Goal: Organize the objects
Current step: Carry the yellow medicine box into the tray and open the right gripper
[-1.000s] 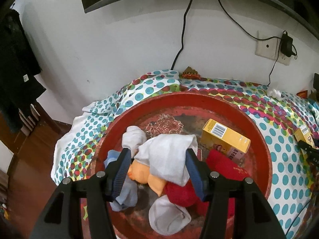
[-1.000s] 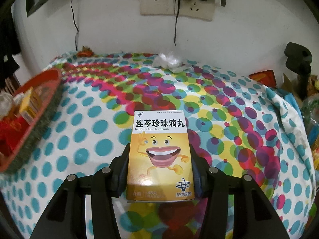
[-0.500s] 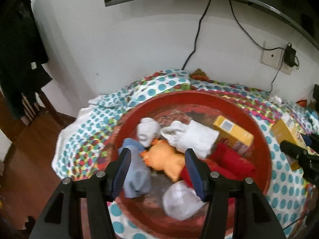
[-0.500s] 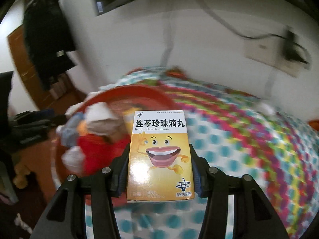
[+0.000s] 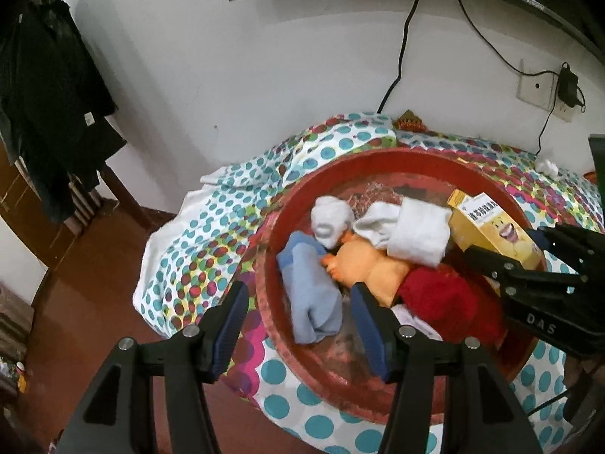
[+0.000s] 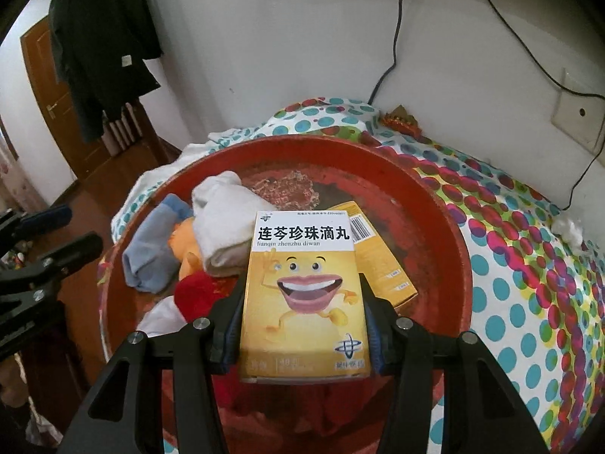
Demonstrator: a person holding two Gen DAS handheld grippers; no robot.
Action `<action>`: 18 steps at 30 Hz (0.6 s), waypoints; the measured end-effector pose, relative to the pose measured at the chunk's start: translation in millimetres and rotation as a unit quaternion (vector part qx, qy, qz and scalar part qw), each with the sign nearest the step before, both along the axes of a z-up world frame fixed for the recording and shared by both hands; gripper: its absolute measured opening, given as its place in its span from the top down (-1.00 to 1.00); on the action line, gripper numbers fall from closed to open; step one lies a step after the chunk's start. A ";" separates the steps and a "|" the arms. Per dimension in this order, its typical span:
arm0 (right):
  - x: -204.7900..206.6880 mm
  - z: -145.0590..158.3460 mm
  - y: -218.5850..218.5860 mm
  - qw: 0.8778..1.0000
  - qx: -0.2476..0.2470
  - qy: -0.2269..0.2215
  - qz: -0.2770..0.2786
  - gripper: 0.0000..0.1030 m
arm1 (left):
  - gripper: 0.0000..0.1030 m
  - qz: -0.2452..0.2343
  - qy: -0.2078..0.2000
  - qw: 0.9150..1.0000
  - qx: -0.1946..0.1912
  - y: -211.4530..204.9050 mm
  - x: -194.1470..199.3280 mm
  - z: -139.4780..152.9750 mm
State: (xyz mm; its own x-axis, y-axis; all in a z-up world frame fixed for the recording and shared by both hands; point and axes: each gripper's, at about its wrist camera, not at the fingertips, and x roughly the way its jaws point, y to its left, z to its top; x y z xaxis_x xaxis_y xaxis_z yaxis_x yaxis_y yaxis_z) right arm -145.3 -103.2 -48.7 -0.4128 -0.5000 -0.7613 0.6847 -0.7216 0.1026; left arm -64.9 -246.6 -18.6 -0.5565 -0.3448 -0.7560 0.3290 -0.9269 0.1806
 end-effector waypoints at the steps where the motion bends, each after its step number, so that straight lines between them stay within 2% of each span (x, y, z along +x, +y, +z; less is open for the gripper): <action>1: 0.4 -1.2 -1.3 1.000 0.002 -0.004 0.001 0.04 | -0.11 -0.003 -0.002 1.000 0.002 0.8 0.4 -0.9; 3: 2.6 -1.6 -7.7 1.000 0.010 0.002 -0.003 0.03 | -0.11 -0.004 -0.005 1.000 0.009 2.1 1.7 -3.5; 5: 5.3 0.1 -8.8 1.000 0.017 0.008 -0.003 -0.19 | -0.11 -0.006 -0.008 1.000 0.013 3.7 1.1 -5.0; 6: 6.3 1.4 -7.8 1.000 0.019 0.010 -0.005 -0.43 | -0.11 -0.007 -0.010 1.000 0.017 4.6 1.1 -5.7; 7: 8.9 4.2 -5.2 1.000 0.022 0.017 -0.011 -0.56 | -0.11 -0.006 -0.011 1.000 0.020 4.8 1.0 -5.6; 10: 18.6 13.0 -0.5 0.999 0.029 0.033 -0.014 -0.79 | -0.11 -0.004 -0.011 1.000 0.029 4.5 1.4 -5.0; 13: 29.0 17.8 8.0 0.999 0.037 0.025 -0.021 -0.89 | -0.11 -0.003 -0.008 0.999 0.032 4.6 2.3 -3.7; 18: 45.3 19.6 17.7 0.998 0.053 -0.002 -0.035 -0.93 | -0.11 -0.003 -0.011 0.999 0.035 6.9 0.2 -4.6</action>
State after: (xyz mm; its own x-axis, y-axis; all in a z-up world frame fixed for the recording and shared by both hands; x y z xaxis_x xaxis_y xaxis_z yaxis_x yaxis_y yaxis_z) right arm -99.9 -85.5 -29.2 -0.4406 -0.3869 -0.8100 0.6325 -0.7741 0.0257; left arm -64.8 -239.7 -23.2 -0.5410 -0.2877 -0.7903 0.3200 -0.9394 0.1229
